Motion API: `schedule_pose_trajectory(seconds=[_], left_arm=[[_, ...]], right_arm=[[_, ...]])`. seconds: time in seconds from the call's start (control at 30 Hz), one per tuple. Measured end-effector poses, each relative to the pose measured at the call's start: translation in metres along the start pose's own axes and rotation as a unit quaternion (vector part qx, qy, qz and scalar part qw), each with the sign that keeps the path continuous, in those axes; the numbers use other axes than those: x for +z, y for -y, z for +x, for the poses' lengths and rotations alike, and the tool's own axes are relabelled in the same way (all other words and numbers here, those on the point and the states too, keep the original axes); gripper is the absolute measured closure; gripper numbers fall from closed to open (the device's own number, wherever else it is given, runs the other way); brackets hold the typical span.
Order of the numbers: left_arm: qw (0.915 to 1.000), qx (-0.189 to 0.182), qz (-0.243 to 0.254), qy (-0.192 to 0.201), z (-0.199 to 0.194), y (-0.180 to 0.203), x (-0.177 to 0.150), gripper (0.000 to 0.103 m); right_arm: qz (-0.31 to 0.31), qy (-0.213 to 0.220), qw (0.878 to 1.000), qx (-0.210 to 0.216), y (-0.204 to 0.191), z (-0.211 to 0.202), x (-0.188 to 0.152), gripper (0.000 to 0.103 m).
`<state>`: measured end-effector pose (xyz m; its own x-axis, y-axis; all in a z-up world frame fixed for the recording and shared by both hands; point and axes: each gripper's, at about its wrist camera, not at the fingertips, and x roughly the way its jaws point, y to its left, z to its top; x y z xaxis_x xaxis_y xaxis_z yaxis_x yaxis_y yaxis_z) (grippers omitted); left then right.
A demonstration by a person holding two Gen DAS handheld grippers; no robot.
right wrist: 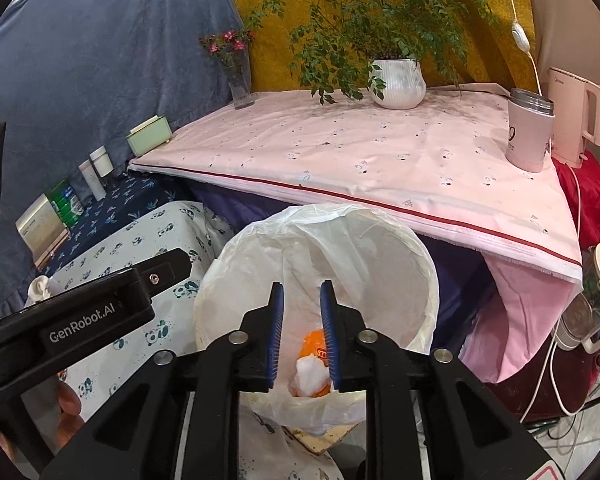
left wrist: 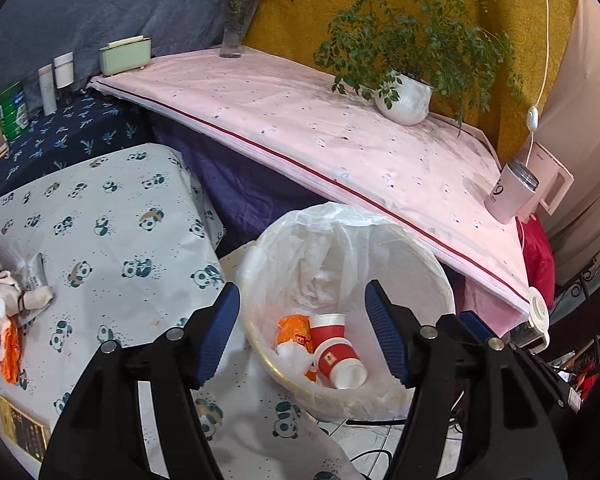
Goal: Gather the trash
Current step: 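Move both tools back over the table toward the red packet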
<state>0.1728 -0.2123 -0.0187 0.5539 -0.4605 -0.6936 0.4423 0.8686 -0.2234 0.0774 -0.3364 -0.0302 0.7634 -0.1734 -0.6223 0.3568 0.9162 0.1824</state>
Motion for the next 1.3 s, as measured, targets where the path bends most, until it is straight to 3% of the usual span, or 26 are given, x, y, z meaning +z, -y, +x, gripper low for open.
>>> schedule_pose_trajectory(seconds=[0.17, 0.23, 0.37, 0.63, 0.93, 1.3], left_arm=[[0.9999, 0.005, -0.012, 0.010, -0.014, -0.013, 0.002, 0.041], [0.9997, 0.008, -0.013, 0.016, -0.022, -0.017, 0.001, 0.041], [0.9995, 0.013, -0.018, 0.022, -0.037, -0.025, 0.000, 0.041], [0.9981, 0.027, -0.042, 0.035, -0.074, -0.053, -0.012, 0.041], [0.9934, 0.070, -0.078, 0.047, -0.114, -0.104, -0.032, 0.041], [0.9836, 0.133, -0.116, 0.035, -0.146, -0.180, -0.072, 0.041]], right_arm=[[-0.016, 0.013, 1.000, -0.007, -0.013, -0.011, 0.002, 0.070], [-0.028, 0.024, 0.999, -0.015, -0.020, -0.020, 0.003, 0.058], [-0.058, 0.054, 0.996, -0.036, -0.037, -0.039, 0.003, 0.043], [-0.089, 0.066, 0.993, -0.036, -0.069, -0.060, 0.000, 0.038], [-0.100, 0.054, 0.993, 0.045, -0.109, -0.065, -0.018, 0.030], [-0.138, 0.015, 0.987, 0.077, -0.172, -0.050, -0.049, 0.019]])
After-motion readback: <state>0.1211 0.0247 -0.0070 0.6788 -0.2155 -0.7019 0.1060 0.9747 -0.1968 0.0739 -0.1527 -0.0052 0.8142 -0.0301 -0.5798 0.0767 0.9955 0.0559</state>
